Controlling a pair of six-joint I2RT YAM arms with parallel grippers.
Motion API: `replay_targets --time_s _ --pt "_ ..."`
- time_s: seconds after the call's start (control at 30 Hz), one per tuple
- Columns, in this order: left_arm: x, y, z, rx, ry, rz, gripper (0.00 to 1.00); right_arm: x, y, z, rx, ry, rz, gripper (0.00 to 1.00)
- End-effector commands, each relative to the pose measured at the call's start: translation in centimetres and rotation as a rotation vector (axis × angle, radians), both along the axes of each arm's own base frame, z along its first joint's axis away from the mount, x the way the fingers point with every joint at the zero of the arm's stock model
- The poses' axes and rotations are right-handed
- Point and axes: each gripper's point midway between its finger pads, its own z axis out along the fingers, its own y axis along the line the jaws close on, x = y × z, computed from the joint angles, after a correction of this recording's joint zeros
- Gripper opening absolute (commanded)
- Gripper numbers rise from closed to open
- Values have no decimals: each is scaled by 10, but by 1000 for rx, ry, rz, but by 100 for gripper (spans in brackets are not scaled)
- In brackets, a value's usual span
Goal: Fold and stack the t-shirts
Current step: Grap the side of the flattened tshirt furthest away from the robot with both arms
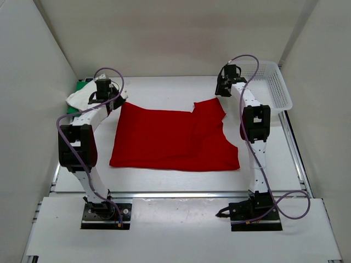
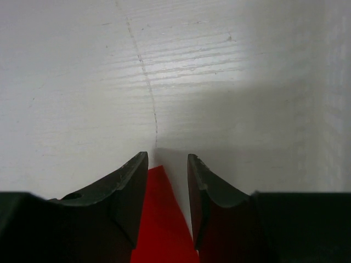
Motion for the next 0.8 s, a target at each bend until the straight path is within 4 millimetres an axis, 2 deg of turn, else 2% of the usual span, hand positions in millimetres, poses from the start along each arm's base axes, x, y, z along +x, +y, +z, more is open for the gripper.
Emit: replay_targets --time_s 0.0,0.03,0.17,0.23,0.27,0.37,0.43,0.47,0.5,0.53,0.57,0.6,0.63,0.67,0.73,0.77 --pt "1 -6 23 -15 -59 -17 0 -3 7 -1 -32 46 28 33" --pt "2 -5 21 -16 -58 -19 0 1 5 5 -30 33 25 34" --pt "2 0 21 -15 -56 -6 0 -4 11 -6 7 64 33 32" --pt "1 -1 18 -17 -50 -8 0 -8 20 -9 21 80 49 32" --pt "2 -2 21 -18 -59 -13 0 -7 17 -7 29 77 35 31" --pt "2 -3 19 -13 -56 -14 0 -6 22 -8 32 74 42 21" --pt "1 -3 19 -16 -51 -13 0 -5 23 -1 35 67 41 8" --pt "2 -2 23 -18 -64 -9 0 -5 22 10 35 56 34 5" --pt "1 -4 19 -20 -51 -14 0 0 25 16 36 35 36 0" --pt "2 -3 17 -21 -50 -14 0 1 20 27 34 20 30 0" --pt "3 1 25 -22 -65 -6 0 3 21 40 33 -4 32 0" --pt "3 -3 25 -27 -66 -14 0 2 18 46 33 -12 24 0" --pt "3 -2 25 -31 -63 -20 0 3 16 69 41 -48 26 1" --pt "4 -1 27 -29 -70 -16 0 3 15 78 43 -59 24 0" --pt "2 -1 32 -44 -80 -11 0 -4 10 107 33 -87 35 0" --pt "1 -3 38 -51 -93 -21 0 -11 10 108 34 -66 41 0"
